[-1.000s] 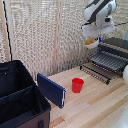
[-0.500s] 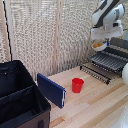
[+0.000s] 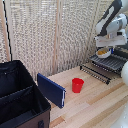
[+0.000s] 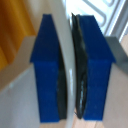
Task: Gently stretch your hand towards the oven tray's handle, obtaining a firm grip, and draw it cautiously out of the oven. Transition your grip to the hot dog bowl, gingerly seizing the edge, and elevate it from the surface. Hover the bowl over the tray, delicately lower it, and temper your grip, establishing the bowl's equilibrium.
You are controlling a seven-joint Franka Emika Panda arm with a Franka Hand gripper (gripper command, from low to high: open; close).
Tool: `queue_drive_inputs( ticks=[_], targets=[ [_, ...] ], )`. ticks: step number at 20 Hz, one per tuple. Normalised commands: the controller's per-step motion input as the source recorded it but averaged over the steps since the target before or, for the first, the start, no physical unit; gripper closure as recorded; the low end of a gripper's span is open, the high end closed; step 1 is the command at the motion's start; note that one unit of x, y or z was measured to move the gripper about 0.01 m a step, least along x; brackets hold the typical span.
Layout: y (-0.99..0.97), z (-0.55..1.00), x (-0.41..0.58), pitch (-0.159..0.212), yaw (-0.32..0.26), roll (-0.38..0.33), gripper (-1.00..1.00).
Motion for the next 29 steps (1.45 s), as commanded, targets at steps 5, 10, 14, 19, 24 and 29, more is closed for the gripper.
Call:
queue_drive_inputs(
  ticks=[5,10,14,19,24,29],
  targets=[
    [-0.13,0.0,-0.026,-0.064,0.012,0.052,1.0],
    [-0.01,0.0,-0.019,-0.136,-0.162,0.034,1.0],
    [0.0,0.0,-0.021,-0.022,-0.074,0.001,1.0],
    [0.0,0.18,0.024,-0.007,-0.09,0.032,-1.0],
    [0.01,0.4,0.113,-0.006,-0.167,0.041,-1.0],
    [0.08,0.62,0.178,-0.005,-0.174,0.043,-1.0]
  ],
)
